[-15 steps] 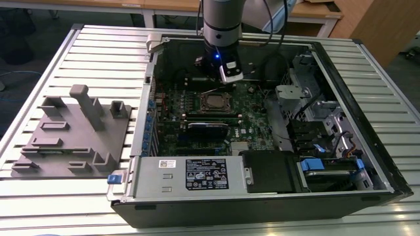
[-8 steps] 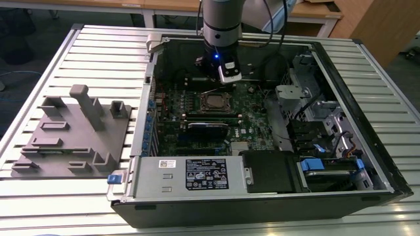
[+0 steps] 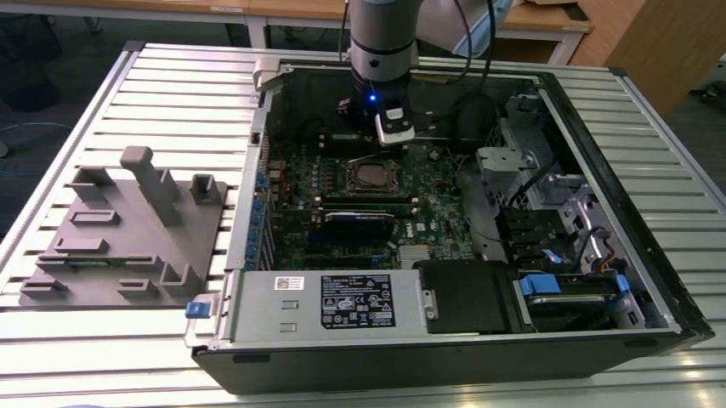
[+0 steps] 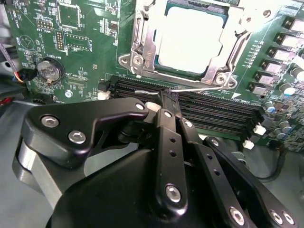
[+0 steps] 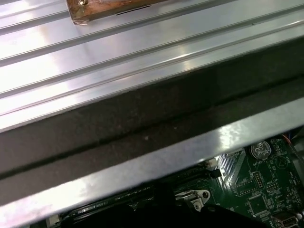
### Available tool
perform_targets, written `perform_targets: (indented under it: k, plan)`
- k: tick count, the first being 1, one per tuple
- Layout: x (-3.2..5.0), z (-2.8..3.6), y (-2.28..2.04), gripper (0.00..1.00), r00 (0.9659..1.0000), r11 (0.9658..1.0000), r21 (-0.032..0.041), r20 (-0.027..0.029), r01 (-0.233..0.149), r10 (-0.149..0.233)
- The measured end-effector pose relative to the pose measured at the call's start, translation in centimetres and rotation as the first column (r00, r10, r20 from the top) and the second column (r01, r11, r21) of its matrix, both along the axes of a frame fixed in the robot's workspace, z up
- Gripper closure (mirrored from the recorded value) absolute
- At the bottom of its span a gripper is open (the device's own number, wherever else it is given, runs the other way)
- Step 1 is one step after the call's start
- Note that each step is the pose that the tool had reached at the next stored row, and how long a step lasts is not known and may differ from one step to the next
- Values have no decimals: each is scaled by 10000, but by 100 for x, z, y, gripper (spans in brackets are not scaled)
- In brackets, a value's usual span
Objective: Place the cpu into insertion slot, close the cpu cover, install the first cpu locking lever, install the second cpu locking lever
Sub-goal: 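Install the first cpu locking lever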
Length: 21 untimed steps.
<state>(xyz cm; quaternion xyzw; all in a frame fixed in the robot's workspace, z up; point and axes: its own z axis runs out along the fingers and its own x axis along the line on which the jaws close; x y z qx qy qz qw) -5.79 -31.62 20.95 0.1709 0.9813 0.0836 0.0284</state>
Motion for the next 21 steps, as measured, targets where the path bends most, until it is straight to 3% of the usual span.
perform_targets:
  k: [9,21]
  plan:
    - [-19,-11,6,89,9992,9992,0,40,404,-404]
    - [-42,-27,18,89,9987,9987,0,92,503,-503]
